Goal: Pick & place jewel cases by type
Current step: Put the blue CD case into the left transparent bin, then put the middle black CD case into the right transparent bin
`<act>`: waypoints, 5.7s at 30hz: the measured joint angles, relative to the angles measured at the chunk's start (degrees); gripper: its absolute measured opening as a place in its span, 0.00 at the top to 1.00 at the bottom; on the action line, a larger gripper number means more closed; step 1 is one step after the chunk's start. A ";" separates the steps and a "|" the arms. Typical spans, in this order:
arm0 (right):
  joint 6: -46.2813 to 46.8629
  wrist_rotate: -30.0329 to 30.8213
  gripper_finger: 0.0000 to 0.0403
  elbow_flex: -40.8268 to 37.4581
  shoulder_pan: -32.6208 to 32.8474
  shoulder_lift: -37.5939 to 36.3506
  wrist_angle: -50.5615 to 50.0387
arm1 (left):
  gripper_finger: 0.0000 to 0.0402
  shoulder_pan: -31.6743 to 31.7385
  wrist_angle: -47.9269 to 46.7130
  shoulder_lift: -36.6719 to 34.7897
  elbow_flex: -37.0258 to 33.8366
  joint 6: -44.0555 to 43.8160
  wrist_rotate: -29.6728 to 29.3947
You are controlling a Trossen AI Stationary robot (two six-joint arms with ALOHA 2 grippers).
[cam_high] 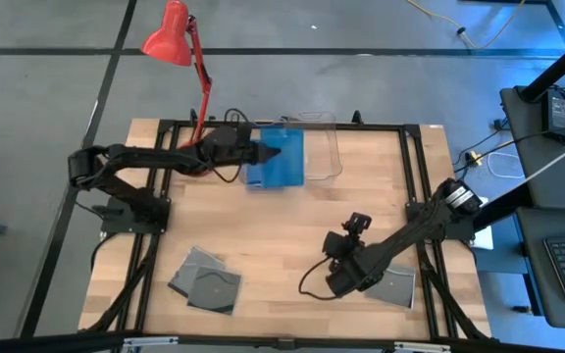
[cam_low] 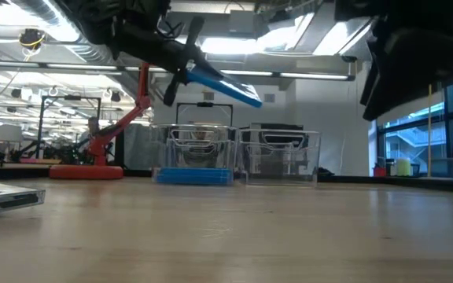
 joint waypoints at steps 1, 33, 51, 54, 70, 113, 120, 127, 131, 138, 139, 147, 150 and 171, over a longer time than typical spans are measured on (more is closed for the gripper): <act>0.09 -0.17 0.40 -0.89 -0.22 -0.65 0.74 | 0.95 0.80 0.16 0.00 0.15 0.33 0.01; -13.20 -1.48 0.40 -7.94 -11.90 -4.84 27.06 | 0.95 10.50 -22.99 -0.79 0.11 7.22 2.36; -19.83 -4.19 0.40 -7.91 -14.20 -4.84 30.81 | 0.72 10.50 -22.94 -0.79 0.11 5.90 2.84; -19.83 -4.42 0.40 -7.91 -14.20 -4.84 30.80 | 0.69 11.05 -22.87 -0.79 0.11 6.91 5.05; -19.98 -4.60 0.40 -7.91 -14.18 -4.84 30.56 | 0.67 13.10 -22.70 -5.53 0.11 6.32 7.75; -19.76 -14.63 0.40 -7.85 -14.15 -4.84 56.09 | 0.67 -63.54 -66.28 -23.44 0.13 -51.68 -26.10; -19.74 -18.60 0.40 -7.85 -14.15 -4.82 64.64 | 0.67 -71.62 -70.52 -15.86 0.13 -67.15 -21.12; -21.33 -26.29 0.40 -7.81 -12.52 0.50 81.24 | 0.67 -77.30 -67.93 -7.96 0.12 -73.30 -16.14; -20.85 -28.94 0.40 -7.83 -10.67 4.43 88.23 | 0.67 -79.26 -64.69 -4.77 0.12 -73.31 -16.11; -19.53 -28.95 0.40 -7.81 -6.40 8.18 94.20 | 0.67 -82.24 -65.15 -1.81 0.11 -72.62 -18.08; -19.43 -28.93 0.40 -7.31 -5.81 8.90 94.15 | 0.67 -82.57 -64.98 -1.67 0.11 -71.89 -18.95; -23.20 -26.62 0.40 5.45 -4.36 18.93 89.57 | 0.67 -83.83 -63.91 -1.73 0.11 -71.07 -23.87; -25.02 -27.14 0.40 12.84 -4.36 23.54 81.63 | 0.67 -83.83 -63.99 -1.65 0.11 -72.40 -21.99; -34.56 -23.92 0.40 33.42 -5.26 36.45 64.71 | 0.68 -82.10 -58.46 5.17 -0.88 -74.17 -15.63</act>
